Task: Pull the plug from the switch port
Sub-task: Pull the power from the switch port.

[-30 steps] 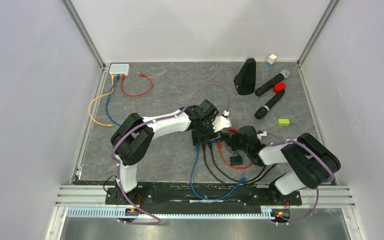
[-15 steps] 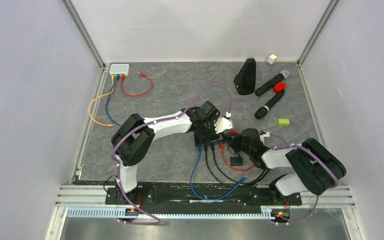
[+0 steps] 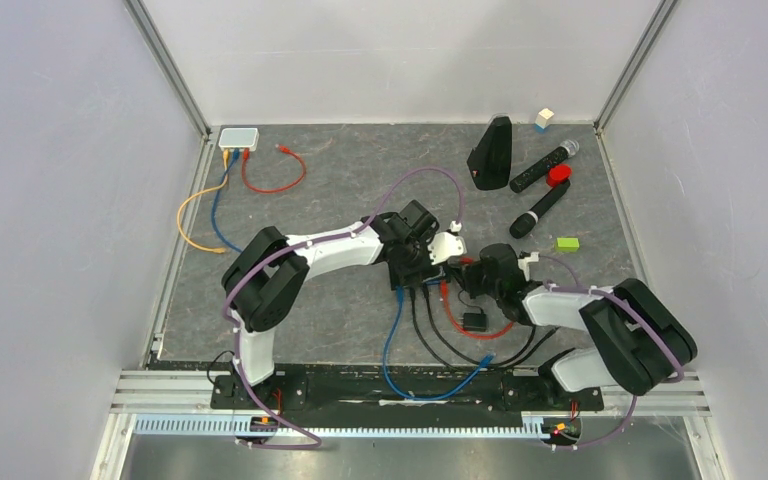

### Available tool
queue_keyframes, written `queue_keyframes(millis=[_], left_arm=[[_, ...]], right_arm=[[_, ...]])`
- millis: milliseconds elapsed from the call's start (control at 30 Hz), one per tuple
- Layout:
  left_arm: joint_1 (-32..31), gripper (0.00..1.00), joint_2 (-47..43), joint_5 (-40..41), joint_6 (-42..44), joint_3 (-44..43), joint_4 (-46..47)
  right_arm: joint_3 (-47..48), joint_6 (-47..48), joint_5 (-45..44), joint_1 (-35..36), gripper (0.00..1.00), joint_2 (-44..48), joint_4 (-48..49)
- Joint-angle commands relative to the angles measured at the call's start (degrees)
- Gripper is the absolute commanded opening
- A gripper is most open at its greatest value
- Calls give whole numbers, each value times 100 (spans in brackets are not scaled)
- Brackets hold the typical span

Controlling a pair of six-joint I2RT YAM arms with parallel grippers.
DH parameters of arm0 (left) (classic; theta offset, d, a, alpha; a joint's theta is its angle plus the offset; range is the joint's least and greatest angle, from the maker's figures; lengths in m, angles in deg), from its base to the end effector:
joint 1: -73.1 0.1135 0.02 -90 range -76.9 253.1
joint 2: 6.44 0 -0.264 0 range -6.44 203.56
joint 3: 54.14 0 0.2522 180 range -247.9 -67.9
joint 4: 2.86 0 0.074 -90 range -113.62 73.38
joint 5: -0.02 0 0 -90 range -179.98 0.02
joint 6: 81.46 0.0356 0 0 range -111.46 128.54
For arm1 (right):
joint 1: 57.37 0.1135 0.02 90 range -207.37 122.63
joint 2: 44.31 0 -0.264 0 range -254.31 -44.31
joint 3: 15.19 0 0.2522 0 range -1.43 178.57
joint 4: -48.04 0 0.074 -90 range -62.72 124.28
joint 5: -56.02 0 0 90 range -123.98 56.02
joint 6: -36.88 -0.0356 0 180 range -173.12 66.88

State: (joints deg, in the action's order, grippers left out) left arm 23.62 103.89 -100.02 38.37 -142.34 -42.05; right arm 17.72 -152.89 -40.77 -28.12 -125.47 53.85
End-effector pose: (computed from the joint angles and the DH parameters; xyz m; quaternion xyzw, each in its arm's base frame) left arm 0.2537 -0.3063 0.1704 0.6326 0.7292 -0.1256 0.2286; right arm 0.2010 0.1078 0.1124 0.5468 0.7321 0.3400 0.2221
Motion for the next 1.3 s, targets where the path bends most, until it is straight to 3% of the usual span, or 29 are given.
queue_keyframes(millis=[0,67,233,300,400,433,467,600,633,667,733,800,933,1000,1100,1267], left_arm=[[61,60,99,19,-154,165,-467],[66,60,112,15,-153,166,-474],[69,60,114,27,-143,148,-496],[78,61,113,42,-137,165,-506],[96,60,102,16,-128,184,-508],[96,60,110,-4,-123,185,-515],[98,61,116,-7,-118,184,-516],[104,60,120,9,-123,175,-524],[105,60,115,18,-125,181,-523],[105,60,106,31,-120,184,-524],[118,60,87,29,-122,201,-524],[122,60,89,35,-123,195,-527],[131,60,78,51,-114,197,-552],[140,60,61,56,-125,226,-551],[148,60,75,46,-117,236,-556],[148,60,64,29,-128,240,-560]], right_arm=[[-151,5,-414,-224,0,326,-31],[-639,-205,56,-346,0,159,1157],[-39,653,-116,-286,0,74,154],[-66,565,-230,-275,0,189,151],[-924,-188,165,-353,0,108,2534],[-989,-250,279,-382,0,31,2862],[-908,-139,313,-398,0,27,2738],[186,900,-589,-232,0,281,-335],[194,919,-640,-227,0,324,-427],[-33,863,-500,-285,0,366,69],[-742,425,-34,-403,0,315,1940],[-929,207,298,-511,0,82,2708],[-257,621,-36,-448,0,234,541],[-416,584,163,-492,0,247,966],[-966,187,406,-535,0,80,2743],[-445,1098,-135,-518,0,337,1706]])
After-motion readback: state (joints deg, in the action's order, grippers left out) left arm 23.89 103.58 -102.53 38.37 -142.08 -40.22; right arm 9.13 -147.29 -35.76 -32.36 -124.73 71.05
